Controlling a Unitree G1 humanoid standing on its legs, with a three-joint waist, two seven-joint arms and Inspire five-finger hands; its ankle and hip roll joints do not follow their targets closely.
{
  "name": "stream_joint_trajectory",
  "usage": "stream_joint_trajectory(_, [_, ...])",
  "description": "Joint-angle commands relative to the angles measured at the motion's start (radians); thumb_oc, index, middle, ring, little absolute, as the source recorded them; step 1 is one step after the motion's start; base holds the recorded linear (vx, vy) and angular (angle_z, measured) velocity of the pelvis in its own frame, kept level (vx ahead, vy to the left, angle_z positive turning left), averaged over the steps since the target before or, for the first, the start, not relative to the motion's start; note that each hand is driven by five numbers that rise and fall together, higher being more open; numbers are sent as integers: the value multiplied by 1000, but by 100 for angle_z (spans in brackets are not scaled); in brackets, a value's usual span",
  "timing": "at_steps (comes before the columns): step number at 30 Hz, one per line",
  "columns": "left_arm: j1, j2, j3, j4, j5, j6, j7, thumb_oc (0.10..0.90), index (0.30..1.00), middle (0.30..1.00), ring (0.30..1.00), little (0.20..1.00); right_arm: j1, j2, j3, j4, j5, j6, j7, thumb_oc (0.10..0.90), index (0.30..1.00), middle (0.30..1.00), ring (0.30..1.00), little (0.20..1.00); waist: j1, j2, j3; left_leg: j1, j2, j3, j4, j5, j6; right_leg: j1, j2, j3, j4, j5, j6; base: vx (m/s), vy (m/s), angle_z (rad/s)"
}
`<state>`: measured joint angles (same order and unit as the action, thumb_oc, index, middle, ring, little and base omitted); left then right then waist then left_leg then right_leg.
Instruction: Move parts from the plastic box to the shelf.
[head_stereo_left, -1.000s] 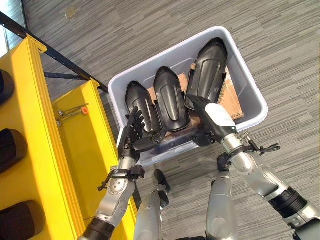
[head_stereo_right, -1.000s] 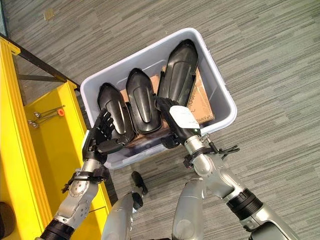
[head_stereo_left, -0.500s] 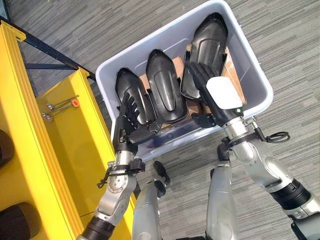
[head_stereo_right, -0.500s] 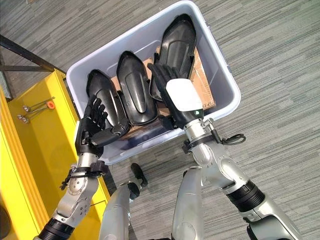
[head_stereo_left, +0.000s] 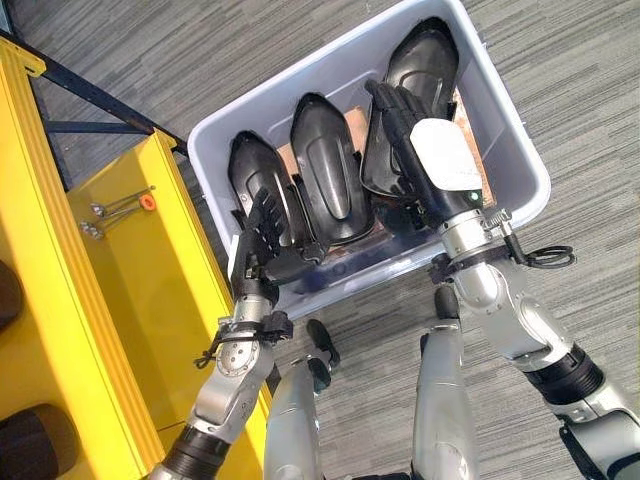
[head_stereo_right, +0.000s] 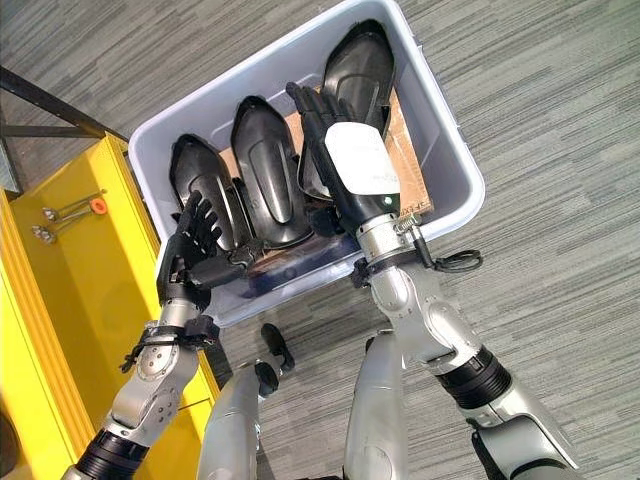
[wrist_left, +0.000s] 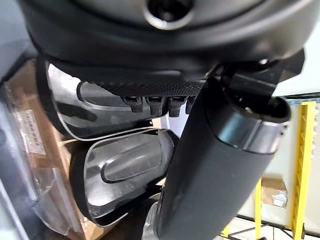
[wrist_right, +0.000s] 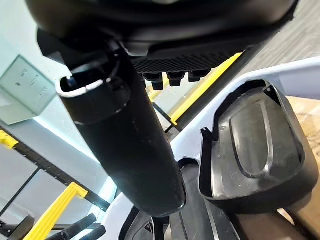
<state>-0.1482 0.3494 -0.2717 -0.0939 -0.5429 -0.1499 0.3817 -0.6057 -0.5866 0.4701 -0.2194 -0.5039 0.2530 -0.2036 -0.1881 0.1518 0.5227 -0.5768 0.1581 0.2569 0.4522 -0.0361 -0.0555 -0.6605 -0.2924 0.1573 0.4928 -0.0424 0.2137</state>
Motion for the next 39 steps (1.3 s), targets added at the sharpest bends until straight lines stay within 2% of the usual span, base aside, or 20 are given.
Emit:
stream_joint_trajectory(1, [-8, 34, 63, -136, 61, -63, 0, 900, 1000, 1000, 1000, 1000, -146, 30, 3, -49, 20, -46, -78, 900, 1000, 1000, 1000, 1000, -2, 52, -3, 1, -114, -25, 35, -108, 73, -41, 132, -115, 40, -72, -157, 0, 0, 0])
stream_joint_trajectory(5, [-24, 30, 67, -120, 74, -60, 7, 900, 1000, 1000, 1000, 1000, -147, 38, 9, -20, 54, -51, -83, 900, 1000, 1000, 1000, 1000, -3, 55, -3, -28, -118, -27, 44, -109, 74, -74, 133, -114, 54, -71, -155, -6, -1, 1])
stream_joint_trajectory(10, [-52, 26, 61, -112, 90, -44, 26, 900, 1000, 1000, 1000, 1000, -160, 46, 29, 17, 75, -24, -90, 900, 1000, 1000, 1000, 1000, -6, 63, -3, -82, -126, -26, 65, -110, 77, -130, 135, -111, 79, -72, -157, -11, -2, 2])
stream_joint_trajectory(15, [-59, 27, 61, -105, 94, -48, 29, 900, 1000, 1000, 1000, 1000, -157, 51, 45, 34, 64, -14, -99, 900, 1000, 1000, 1000, 1000, -7, 70, -3, -118, -132, -26, 75, -111, 79, -167, 137, -109, 93, -72, -158, -3, 0, -1])
stream_joint_trajectory(20, [-67, 26, 51, -85, 109, -67, 35, 900, 1000, 1000, 1000, 1000, -154, 56, 60, 71, 73, -14, -137, 900, 1000, 1000, 1000, 1000, -7, 77, -3, -166, -140, -28, 95, -113, 82, -215, 138, -108, 113, -73, -160, 9, -1, -1])
stream_joint_trajectory(21, [-64, 26, 47, -83, 113, -66, 36, 900, 1000, 1000, 1000, 1000, -153, 56, 62, 78, 83, -11, -145, 900, 1000, 1000, 1000, 1000, -6, 78, -3, -154, -142, -39, 105, -139, 75, -202, 140, -105, 126, -100, -155, 62, -2, 0])
stream_joint_trajectory(22, [-65, 26, 47, -82, 114, -66, 37, 900, 1000, 1000, 1000, 1000, -153, 56, 62, 80, 82, -12, -147, 900, 1000, 1000, 1000, 1000, -7, 79, -3, -156, -142, -39, 107, -140, 75, -205, 140, -105, 128, -101, -155, 63, -2, 1])
stream_joint_trajectory(26, [-70, 24, 40, -71, 124, -74, 45, 900, 1000, 1000, 1000, 1000, -144, 70, 68, 107, 163, 27, -210, 900, 1000, 1000, 1000, 1000, -9, 82, -3, -182, -147, -41, 124, -146, 79, -231, 144, -103, 146, -104, -157, 0, 0, 0])
stream_joint_trajectory(28, [-69, 23, 38, -72, 128, -75, 45, 900, 1000, 1000, 1000, 1000, -141, 70, 63, 116, 182, 26, -237, 900, 1000, 1000, 1000, 1000, -10, 83, -3, -192, -149, -42, 129, -146, 79, -242, 145, -101, 154, -106, -157, 0, 0, 0])
stream_joint_trajectory(31, [-70, 26, 40, -60, 128, -88, 45, 900, 1000, 1000, 1000, 1000, -127, 64, 45, 148, 186, -8, -254, 900, 1000, 1000, 1000, 1000, -14, 84, -3, -211, -152, -43, 137, -148, 80, -262, 148, -100, 167, -108, -157, 0, 0, 0])
stream_joint_trajectory(39, [-70, 26, 28, -17, 106, -132, 25, 900, 1000, 1000, 1000, 1000, -112, 75, 47, 245, 181, -15, -322, 900, 1000, 1000, 1000, 1000, -19, 104, -3, -281, -163, -44, 174, -151, 87, -342, 157, -85, 219, -118, -166, -3, 12, -2])
